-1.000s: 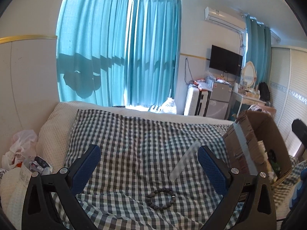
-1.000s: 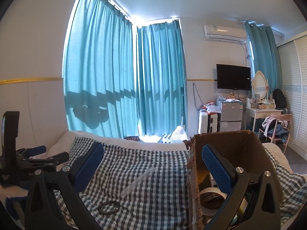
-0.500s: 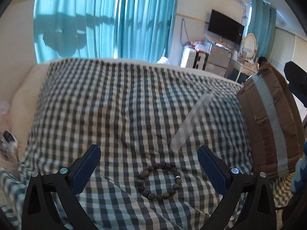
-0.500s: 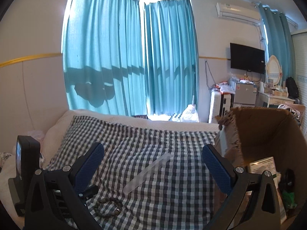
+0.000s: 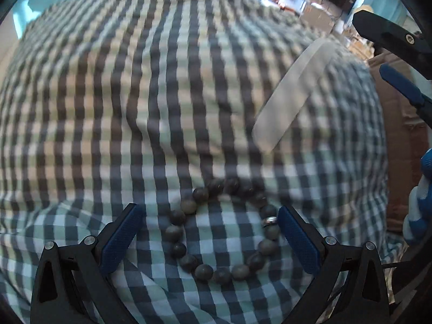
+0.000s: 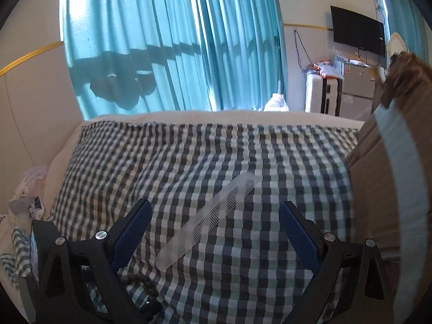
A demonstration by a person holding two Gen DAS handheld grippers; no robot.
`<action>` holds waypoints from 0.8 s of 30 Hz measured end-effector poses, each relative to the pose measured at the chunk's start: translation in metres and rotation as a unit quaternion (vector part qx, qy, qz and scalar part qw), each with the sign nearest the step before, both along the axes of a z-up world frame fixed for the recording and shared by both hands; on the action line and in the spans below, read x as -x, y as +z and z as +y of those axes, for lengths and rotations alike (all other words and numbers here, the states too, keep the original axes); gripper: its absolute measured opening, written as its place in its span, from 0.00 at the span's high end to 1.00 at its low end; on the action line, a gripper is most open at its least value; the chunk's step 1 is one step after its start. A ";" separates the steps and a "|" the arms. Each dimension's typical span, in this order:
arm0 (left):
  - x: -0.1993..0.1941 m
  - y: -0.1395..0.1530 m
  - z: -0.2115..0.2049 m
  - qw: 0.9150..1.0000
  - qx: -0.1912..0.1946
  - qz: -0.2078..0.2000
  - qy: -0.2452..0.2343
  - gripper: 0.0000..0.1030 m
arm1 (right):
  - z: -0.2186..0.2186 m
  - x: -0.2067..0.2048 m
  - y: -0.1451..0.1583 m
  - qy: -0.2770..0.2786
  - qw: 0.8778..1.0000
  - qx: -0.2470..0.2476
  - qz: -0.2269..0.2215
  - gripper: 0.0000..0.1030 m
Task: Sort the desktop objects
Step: 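Close the left tool on the dark bead bracelet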
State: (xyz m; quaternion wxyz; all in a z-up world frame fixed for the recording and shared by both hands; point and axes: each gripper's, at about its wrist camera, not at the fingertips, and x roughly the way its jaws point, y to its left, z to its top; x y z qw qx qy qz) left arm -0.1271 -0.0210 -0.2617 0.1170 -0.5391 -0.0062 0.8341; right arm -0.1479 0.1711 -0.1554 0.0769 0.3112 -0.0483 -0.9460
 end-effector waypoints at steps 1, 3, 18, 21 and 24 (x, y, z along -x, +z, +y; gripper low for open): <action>0.000 -0.001 0.001 1.000 -0.002 -0.001 0.002 0.00 | -0.001 0.004 -0.006 0.001 1.000 0.001 -0.008 0.07; 0.000 -0.002 0.002 1.000 -0.003 -0.001 0.004 0.00 | -0.001 0.016 -0.016 -0.001 1.000 0.009 -0.024 0.07; -0.013 -0.003 0.022 0.997 -0.041 0.022 -0.061 0.82 | -0.009 0.037 -0.036 0.029 0.997 -0.017 -0.062 0.88; -0.019 0.004 0.023 0.996 -0.049 0.037 -0.060 0.88 | -0.009 0.021 -0.031 0.035 0.998 -0.025 -0.050 0.91; -0.026 0.009 0.022 0.996 -0.051 0.047 -0.058 0.88 | -0.007 0.006 -0.022 0.034 0.998 -0.024 -0.036 0.93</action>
